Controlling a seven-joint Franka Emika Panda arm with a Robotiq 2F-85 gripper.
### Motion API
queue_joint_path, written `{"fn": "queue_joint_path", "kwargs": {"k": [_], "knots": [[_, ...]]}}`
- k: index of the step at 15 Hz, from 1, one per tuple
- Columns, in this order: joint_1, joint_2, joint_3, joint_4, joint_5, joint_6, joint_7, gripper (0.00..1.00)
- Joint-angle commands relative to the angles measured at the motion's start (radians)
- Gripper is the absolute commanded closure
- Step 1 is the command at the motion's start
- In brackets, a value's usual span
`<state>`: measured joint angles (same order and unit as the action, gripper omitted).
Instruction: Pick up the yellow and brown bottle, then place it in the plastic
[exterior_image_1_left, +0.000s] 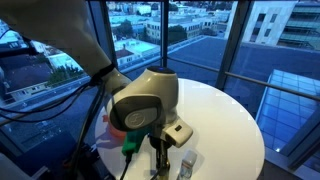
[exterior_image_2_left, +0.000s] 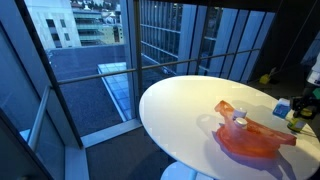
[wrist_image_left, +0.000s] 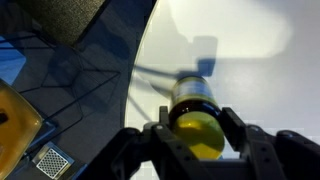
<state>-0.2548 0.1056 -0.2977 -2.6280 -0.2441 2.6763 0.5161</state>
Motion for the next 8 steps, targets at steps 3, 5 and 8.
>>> {"fn": "queue_joint_path", "kwargs": {"k": [3,5,8], "knots": [[0.067,-0.050,-0.002,0.010,-0.044,-0.031,0.054,0.70],[0.101,-0.080,0.014,0.013,-0.078,-0.046,0.089,0.70],[0.133,-0.137,0.063,0.018,-0.113,-0.082,0.145,0.70]]}}
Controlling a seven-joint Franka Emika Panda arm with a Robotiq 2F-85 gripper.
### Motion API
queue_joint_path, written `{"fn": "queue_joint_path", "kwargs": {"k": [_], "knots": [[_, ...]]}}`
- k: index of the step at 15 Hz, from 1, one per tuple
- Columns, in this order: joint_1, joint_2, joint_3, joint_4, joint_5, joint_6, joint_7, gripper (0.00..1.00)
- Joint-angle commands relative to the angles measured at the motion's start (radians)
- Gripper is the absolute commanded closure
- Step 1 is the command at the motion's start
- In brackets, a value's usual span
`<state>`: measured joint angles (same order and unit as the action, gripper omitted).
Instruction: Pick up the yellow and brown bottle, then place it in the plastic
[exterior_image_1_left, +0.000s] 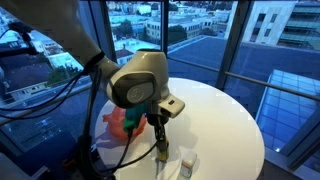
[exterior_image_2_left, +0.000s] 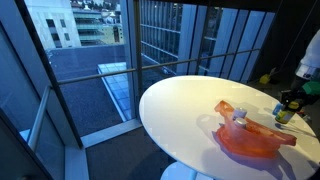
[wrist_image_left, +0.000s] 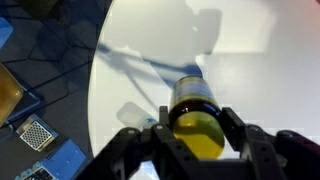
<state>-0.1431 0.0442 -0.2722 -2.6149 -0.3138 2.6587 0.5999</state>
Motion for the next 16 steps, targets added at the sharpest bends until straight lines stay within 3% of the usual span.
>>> {"fn": "queue_joint_path", "kwargs": {"k": [1,9,16], "knots": [[0.028,-0.097,0.058,0.004,-0.050,-0.079,0.077,0.70],[0.069,-0.250,0.233,-0.004,0.076,-0.176,0.017,0.70],[0.140,-0.296,0.303,-0.013,0.303,-0.184,-0.112,0.70]]}}
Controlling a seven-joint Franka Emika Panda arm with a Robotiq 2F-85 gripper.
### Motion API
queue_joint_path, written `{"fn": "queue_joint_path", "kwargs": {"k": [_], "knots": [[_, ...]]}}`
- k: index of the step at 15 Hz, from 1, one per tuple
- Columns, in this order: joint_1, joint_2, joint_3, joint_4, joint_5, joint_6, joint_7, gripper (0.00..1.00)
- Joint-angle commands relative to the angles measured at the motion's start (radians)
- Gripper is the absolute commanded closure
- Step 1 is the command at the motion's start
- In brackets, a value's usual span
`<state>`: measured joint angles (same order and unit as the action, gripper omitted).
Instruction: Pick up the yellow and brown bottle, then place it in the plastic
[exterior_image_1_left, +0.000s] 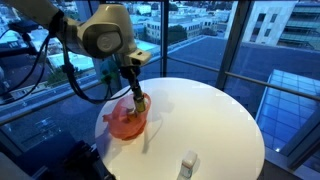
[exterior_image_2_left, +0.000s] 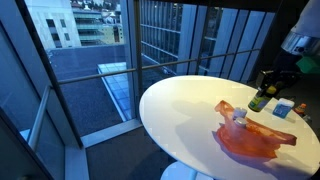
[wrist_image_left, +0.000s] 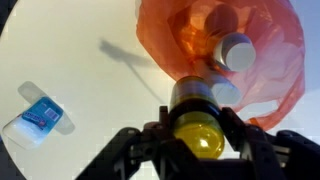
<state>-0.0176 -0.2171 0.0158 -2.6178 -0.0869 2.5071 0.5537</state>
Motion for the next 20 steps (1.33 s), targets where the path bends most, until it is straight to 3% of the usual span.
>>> {"fn": "queue_joint_path", "kwargs": {"k": [1,6,11,20], "knots": [[0.021,-0.033,0.020,-0.013,0.104,-0.036,-0.082,0.70],[0.038,-0.016,0.031,-0.010,0.197,-0.082,-0.137,0.70],[0.027,0.011,0.035,-0.014,0.191,-0.115,-0.130,0.70],[0.009,0.114,0.030,-0.044,0.135,-0.003,-0.109,0.70]]}}
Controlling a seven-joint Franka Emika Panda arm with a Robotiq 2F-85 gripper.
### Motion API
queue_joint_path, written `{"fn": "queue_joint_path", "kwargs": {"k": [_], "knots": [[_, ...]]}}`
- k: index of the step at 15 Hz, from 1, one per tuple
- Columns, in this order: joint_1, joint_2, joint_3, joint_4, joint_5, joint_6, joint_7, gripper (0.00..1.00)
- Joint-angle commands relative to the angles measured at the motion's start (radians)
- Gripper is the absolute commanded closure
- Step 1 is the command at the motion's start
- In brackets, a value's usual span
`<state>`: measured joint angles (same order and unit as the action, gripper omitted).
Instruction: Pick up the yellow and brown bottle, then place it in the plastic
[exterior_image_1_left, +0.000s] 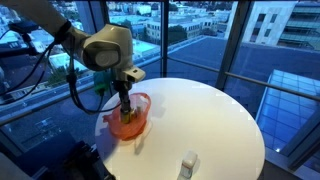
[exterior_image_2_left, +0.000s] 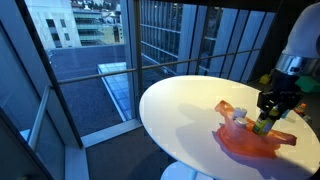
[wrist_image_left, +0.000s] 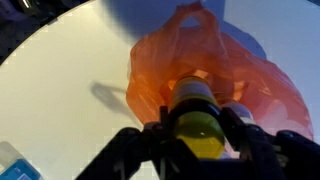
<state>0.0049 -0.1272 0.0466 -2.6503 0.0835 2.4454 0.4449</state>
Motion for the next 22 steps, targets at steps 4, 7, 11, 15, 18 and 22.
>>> {"fn": "queue_joint_path", "kwargs": {"k": [4,7,11,15,18,22], "knots": [[-0.026,0.076,-0.010,-0.027,-0.117,0.177,0.022,0.70],[-0.030,0.112,-0.023,-0.037,-0.153,0.241,0.027,0.70],[-0.024,0.153,-0.045,-0.043,-0.184,0.289,0.038,0.70],[-0.014,0.172,-0.063,-0.045,-0.206,0.304,0.052,0.70],[-0.011,0.140,-0.071,-0.050,-0.208,0.279,0.050,0.13],[-0.022,0.070,-0.073,-0.059,-0.182,0.228,0.012,0.00]]}}
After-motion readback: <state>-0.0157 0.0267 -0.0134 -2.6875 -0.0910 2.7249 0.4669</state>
